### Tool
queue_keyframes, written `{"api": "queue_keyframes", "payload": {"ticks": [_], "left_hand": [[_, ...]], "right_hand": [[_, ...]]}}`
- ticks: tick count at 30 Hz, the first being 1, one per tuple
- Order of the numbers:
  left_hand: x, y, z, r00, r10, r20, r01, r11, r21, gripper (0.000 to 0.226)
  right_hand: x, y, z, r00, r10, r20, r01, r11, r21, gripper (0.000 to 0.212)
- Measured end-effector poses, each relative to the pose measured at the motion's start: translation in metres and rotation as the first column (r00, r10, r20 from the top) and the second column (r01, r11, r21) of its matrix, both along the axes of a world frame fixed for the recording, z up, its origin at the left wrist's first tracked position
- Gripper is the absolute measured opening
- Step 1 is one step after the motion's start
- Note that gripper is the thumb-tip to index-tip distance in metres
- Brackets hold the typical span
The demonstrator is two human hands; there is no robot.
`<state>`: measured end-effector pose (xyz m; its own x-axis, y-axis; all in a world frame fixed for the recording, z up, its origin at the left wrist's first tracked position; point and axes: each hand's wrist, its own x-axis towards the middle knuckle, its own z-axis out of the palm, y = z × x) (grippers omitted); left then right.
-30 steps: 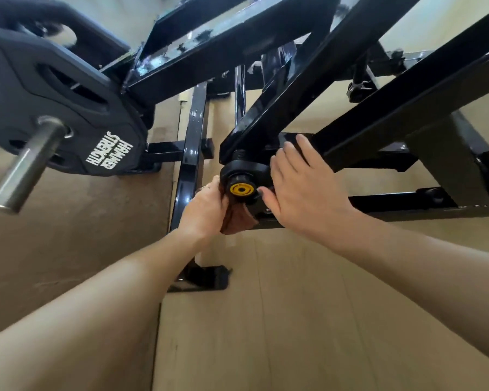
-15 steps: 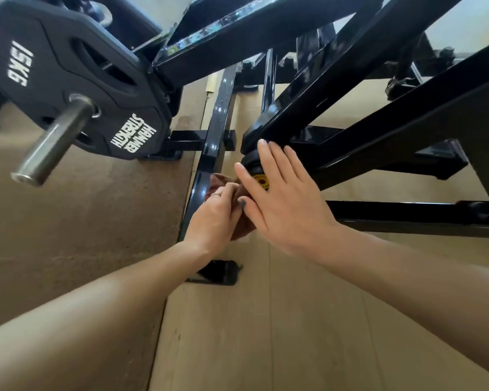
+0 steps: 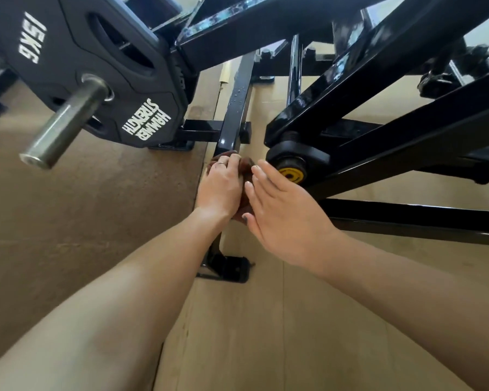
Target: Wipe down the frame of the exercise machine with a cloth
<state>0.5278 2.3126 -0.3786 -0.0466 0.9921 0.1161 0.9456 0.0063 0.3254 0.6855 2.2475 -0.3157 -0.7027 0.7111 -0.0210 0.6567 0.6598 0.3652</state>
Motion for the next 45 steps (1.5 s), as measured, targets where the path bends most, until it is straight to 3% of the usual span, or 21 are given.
{"api": "queue_keyframes", "payload": {"ticks": [3, 9, 19, 24, 28, 32, 37, 41, 43, 45], "left_hand": [[-0.012, -0.036, -0.005, 0.996, 0.048, 0.071, -0.048, 0.999, -0.014, 0.031], [-0.019, -0.093, -0.020, 1.000, 0.025, -0.015, -0.025, 0.999, -0.030, 0.038], [-0.039, 0.022, -0.015, 0.995, 0.091, -0.041, -0.095, 0.990, -0.108, 0.037], [-0.036, 0.022, -0.013, 0.985, 0.134, 0.106, -0.120, 0.985, -0.124, 0.034], [-0.048, -0.064, -0.022, 0.981, 0.054, 0.189, -0.039, 0.996, -0.083, 0.042], [-0.056, -0.129, -0.030, 0.951, 0.073, 0.300, -0.061, 0.997, -0.049, 0.042], [-0.059, -0.085, -0.024, 0.943, 0.088, 0.322, -0.047, 0.990, -0.133, 0.050], [-0.057, -0.051, -0.016, 0.850, 0.171, 0.498, -0.048, 0.967, -0.251, 0.058], [-0.055, -0.067, -0.018, 0.884, 0.139, 0.447, -0.016, 0.963, -0.269, 0.073], [-0.050, -0.093, -0.026, 0.962, 0.055, 0.269, 0.005, 0.976, -0.218, 0.088]], "right_hand": [[0.003, -0.006, -0.017, 1.000, -0.006, -0.022, 0.003, 0.994, -0.106, 0.066], [-0.015, 0.005, -0.043, 0.993, -0.096, -0.069, 0.085, 0.986, -0.146, 0.069], [-0.026, 0.019, -0.059, 0.972, -0.188, -0.144, 0.152, 0.962, -0.226, 0.079], [-0.036, 0.024, -0.060, 0.966, -0.217, -0.139, 0.178, 0.952, -0.249, 0.088], [-0.031, 0.025, -0.059, 0.971, -0.192, -0.140, 0.151, 0.953, -0.265, 0.092], [-0.027, 0.026, -0.061, 0.986, -0.146, -0.084, 0.118, 0.954, -0.275, 0.108], [-0.030, 0.025, -0.062, 0.989, -0.129, -0.074, 0.109, 0.966, -0.235, 0.096], [-0.031, 0.024, -0.061, 0.990, -0.130, -0.054, 0.117, 0.975, -0.190, 0.088], [-0.032, 0.025, -0.059, 0.991, -0.128, -0.049, 0.116, 0.974, -0.196, 0.088], [-0.032, 0.026, -0.056, 0.988, -0.146, -0.056, 0.131, 0.967, -0.219, 0.092]]}}
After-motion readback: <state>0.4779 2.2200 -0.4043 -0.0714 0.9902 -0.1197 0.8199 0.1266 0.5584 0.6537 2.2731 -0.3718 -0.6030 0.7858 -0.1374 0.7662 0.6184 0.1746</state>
